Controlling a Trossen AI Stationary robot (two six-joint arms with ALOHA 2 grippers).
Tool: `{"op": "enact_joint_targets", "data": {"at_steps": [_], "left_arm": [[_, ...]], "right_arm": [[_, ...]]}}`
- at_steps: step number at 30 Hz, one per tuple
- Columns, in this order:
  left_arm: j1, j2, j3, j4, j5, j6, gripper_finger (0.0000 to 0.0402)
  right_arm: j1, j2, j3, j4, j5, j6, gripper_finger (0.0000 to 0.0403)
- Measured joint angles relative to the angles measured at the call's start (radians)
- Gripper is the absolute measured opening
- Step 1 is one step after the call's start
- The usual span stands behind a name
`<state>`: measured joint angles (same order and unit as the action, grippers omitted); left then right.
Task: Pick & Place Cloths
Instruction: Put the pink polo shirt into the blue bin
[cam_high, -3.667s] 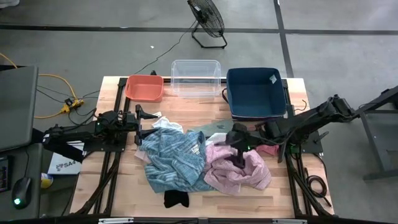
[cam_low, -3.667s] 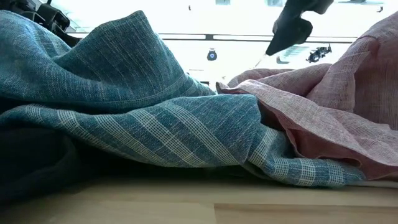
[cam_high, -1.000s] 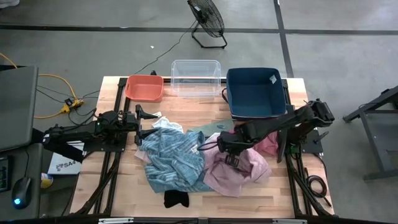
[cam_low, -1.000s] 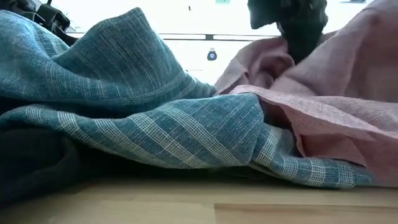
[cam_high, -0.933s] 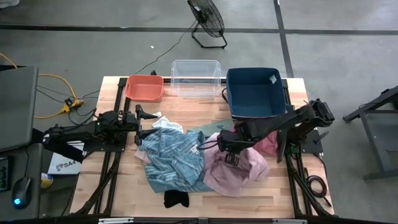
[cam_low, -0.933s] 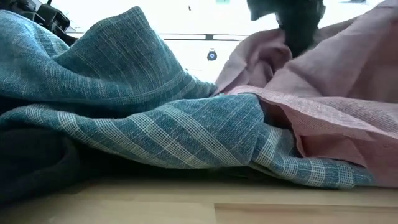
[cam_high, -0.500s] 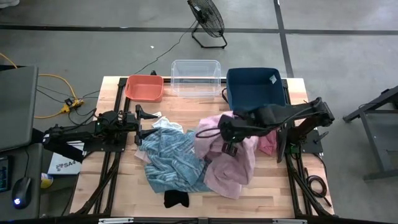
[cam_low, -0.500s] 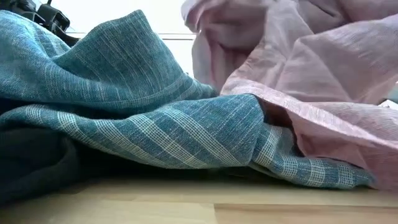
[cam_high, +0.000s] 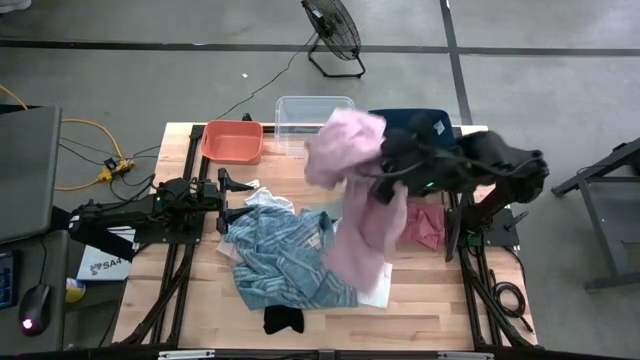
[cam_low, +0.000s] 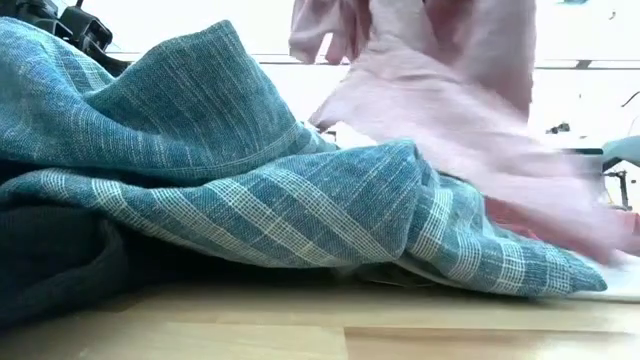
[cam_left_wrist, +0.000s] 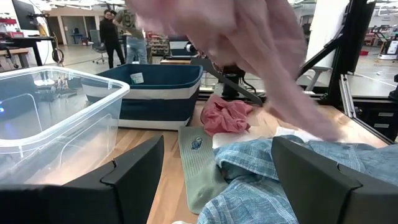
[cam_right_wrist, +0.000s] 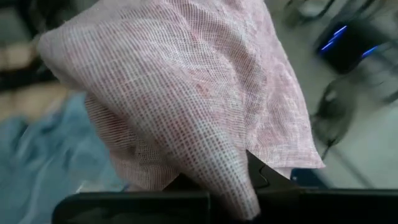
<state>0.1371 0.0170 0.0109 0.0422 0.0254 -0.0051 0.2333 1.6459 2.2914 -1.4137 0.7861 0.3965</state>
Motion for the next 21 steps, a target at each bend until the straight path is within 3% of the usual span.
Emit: {"op": "enact_joint_targets", "data": {"at_steps": [3,11,21], "left_arm": [[0.000,0.000,0.000,0.000,0.000,0.000,0.0292],[0.000,0.000,0.000,0.000,0.000,0.000,0.0292],[0.000,0.000,0.000,0.000,0.000,0.000,0.0292]], "right_arm": [[-0.001,-0.021,0.064,0.016,0.095,-0.054,0.0005],[0.003,-0.163,0.058,0.219,0.349,-0.263,0.0005],[0.002,-0.229,0.058,0.389,0.785,-0.636,0.0005]]}}
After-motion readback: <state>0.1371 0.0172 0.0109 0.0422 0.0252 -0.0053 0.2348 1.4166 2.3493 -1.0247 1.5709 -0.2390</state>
